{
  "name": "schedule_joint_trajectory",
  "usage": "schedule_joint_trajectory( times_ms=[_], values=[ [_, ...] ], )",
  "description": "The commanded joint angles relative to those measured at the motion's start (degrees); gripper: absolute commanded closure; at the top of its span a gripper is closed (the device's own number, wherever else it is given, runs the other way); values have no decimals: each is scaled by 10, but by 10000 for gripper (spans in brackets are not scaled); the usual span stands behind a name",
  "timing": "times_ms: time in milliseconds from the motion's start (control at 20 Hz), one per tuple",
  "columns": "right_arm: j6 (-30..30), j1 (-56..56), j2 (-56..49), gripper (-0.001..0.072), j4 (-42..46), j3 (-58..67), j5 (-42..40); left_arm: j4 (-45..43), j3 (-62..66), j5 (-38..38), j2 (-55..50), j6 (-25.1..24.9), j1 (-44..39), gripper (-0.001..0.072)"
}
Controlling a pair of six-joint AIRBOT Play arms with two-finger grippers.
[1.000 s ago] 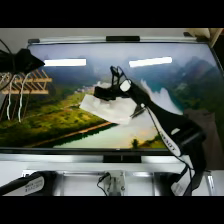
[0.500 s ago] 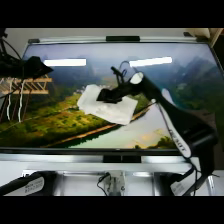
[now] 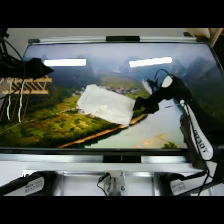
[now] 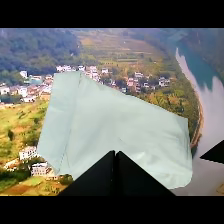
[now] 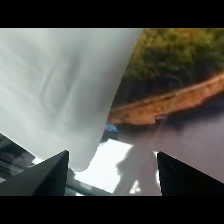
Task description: Fold the shirts.
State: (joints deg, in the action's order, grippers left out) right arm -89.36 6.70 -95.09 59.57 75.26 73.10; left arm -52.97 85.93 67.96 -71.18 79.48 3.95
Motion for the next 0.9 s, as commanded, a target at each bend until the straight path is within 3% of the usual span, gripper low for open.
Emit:
schedule_joint_trajectory(
  times_ms=[0, 200, 500, 550, 600, 650, 850],
  values=[
    [11, 2, 1, 52, -102, -52, -118, 0, 0, 0, 0, -9, 0, 682],
    [-1, 36, -18, 52, -135, -52, -163, 0, 0, 0, 0, -17, 0, 682],
    [-41, 60, -44, 57, -141, -52, -120, 0, 0, 3, 0, -19, 0, 681],
    [-42, 60, -44, 173, -140, -52, -118, 0, 0, 2, 0, -19, 0, 682],
    [-48, 60, -44, 442, -142, -52, -118, 0, 0, 2, 0, -19, 0, 681],
    [-47, 60, -44, 652, -151, -52, -118, 0, 0, 2, 0, -19, 0, 682],
    [45, 32, -2, 649, -158, 0, -74, 0, 0, 2, 0, -19, 0, 681]
  ],
)
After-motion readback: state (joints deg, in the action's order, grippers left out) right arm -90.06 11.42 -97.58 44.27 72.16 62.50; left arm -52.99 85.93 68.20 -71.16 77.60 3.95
